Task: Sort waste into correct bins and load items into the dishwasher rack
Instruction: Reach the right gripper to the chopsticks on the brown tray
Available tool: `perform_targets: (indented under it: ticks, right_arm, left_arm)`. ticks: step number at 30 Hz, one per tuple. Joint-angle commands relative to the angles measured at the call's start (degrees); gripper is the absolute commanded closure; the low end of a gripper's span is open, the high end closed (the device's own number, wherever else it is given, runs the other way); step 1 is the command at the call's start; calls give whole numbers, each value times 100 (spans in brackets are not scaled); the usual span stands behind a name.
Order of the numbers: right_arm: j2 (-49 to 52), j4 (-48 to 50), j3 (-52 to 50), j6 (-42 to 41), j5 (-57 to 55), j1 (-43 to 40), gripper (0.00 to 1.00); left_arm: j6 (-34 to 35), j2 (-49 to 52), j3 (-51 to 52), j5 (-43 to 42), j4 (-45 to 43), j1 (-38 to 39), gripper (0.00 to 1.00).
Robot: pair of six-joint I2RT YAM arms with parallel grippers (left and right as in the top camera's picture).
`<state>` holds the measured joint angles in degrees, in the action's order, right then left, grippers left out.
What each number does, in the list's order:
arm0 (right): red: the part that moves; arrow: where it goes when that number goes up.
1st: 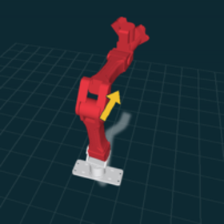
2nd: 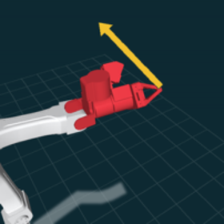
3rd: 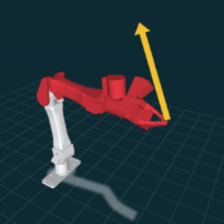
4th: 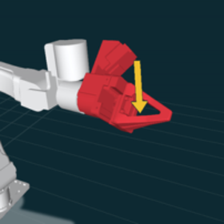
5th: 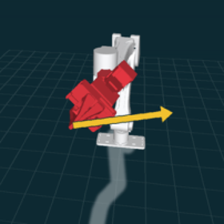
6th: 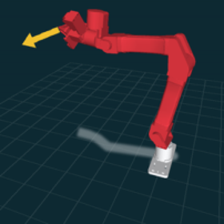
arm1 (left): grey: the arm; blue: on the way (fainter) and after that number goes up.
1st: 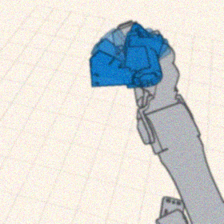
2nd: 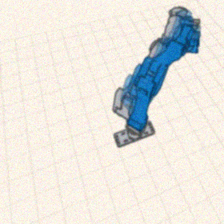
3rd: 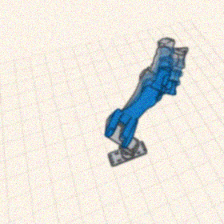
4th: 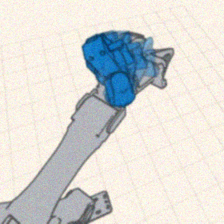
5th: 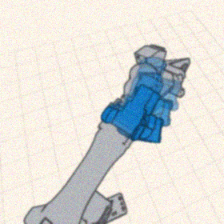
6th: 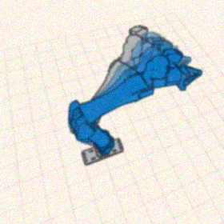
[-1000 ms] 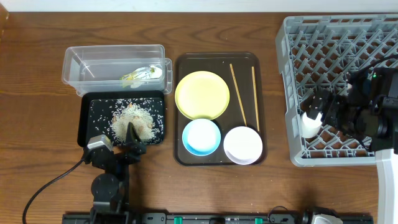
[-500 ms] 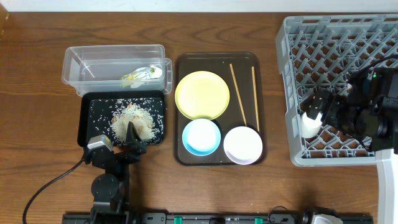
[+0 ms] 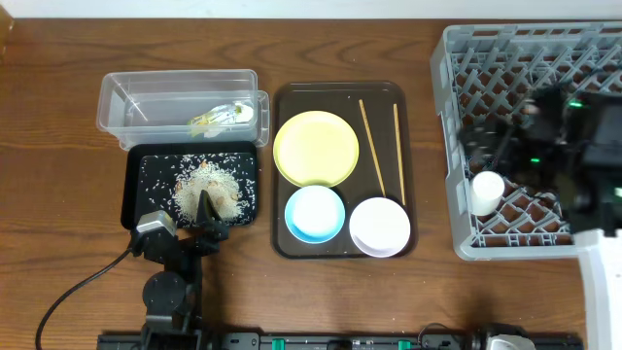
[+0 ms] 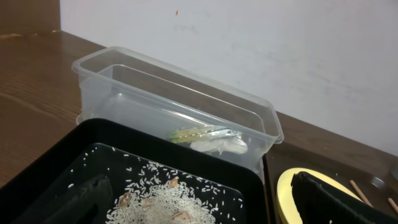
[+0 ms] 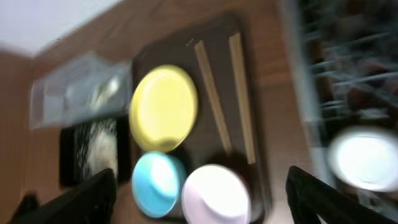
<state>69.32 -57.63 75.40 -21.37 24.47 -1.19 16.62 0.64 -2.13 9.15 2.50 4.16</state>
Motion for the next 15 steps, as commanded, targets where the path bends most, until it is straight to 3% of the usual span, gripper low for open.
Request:
perform_targets:
  ticks: [1,4,9,15]
  right_arm:
    - [485,4,66,-87,-706,1049,16]
    - [1134,177,66,42,-1827,2009,7]
    - [2170,621,66,-96,-3209,2629,11]
    - [3368,1438,66,-238,-3265,2597,30]
  left_arm:
    - [-72,-4,190,-17,63,-39,5]
    - [-72,-4,190,-15,63,-39,5]
    - [-72,-4,190,-15,66,-39,5]
    - [-72,-4,190,-17,63,-39,5]
